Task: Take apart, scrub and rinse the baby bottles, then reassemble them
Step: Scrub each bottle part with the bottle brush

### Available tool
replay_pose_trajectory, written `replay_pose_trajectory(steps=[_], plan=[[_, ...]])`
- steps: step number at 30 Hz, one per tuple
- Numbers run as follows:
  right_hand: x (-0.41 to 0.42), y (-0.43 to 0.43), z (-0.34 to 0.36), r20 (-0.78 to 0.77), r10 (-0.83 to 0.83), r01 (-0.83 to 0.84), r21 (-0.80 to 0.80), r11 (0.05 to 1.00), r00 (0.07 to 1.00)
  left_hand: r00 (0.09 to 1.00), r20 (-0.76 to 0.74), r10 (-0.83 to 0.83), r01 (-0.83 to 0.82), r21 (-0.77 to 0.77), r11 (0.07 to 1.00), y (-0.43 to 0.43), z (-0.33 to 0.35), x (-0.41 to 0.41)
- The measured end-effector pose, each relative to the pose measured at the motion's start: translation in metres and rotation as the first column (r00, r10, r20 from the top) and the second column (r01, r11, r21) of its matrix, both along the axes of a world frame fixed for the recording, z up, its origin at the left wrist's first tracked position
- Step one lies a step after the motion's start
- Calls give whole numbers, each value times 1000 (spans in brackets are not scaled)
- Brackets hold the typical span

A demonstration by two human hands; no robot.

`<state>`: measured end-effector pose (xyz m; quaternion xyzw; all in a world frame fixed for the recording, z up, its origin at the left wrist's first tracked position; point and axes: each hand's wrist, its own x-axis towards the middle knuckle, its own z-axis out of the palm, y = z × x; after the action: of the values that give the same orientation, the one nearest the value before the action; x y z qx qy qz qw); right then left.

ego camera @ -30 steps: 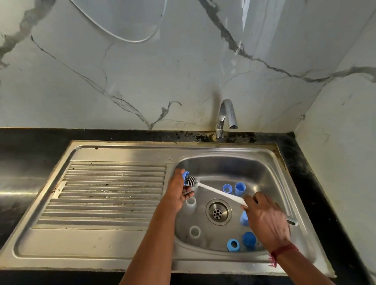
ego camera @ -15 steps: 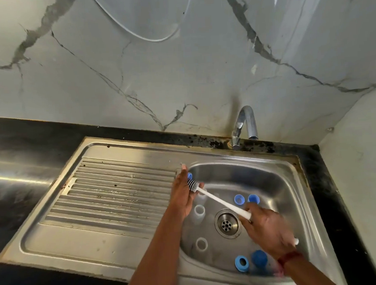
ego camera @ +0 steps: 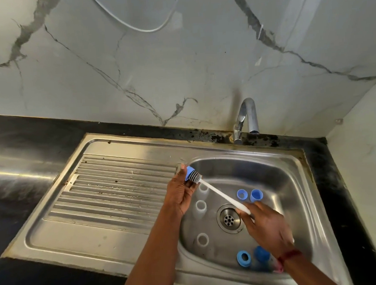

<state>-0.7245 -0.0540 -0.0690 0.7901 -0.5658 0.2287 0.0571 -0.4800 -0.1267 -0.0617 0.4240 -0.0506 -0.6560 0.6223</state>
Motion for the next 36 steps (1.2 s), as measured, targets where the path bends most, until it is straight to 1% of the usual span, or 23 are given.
replay_pose_trajectory(steps=[5,11,16,18,22,24,26,30,34,36], plan=[[-2,5,-6,-48,-74,79,109,991,996,999,-10,-42,42,-26,999,3,3,-3],[2,11,4,-14,-69,70,201,977,998,998,3,-66,66,-47,997,4,6,-8],[6,15,3,-5,-123,119,291,949,992,998,24,-62,63,-55,996,4,5,-12],[7,15,6,28,-111,94,353,931,993,998,26,-60,62,-51,997,3,4,-12],[8,13,11,122,-92,39,381,924,988,999,38,-26,26,-4,1000,4,0,-8],[6,12,12,170,-108,21,447,894,979,999,42,-19,18,11,1000,4,-2,-7],[6,12,13,180,-101,0,489,872,979,999,45,-10,10,8,1000,4,-2,-7],[7,12,12,228,-154,33,460,887,962,998,59,-13,13,1,1000,4,-4,-8],[8,15,6,225,-204,103,392,914,953,998,51,22,-22,10,1000,1,-2,-9],[10,16,4,217,-235,137,387,912,948,998,43,39,-40,12,999,-1,1,-9]])
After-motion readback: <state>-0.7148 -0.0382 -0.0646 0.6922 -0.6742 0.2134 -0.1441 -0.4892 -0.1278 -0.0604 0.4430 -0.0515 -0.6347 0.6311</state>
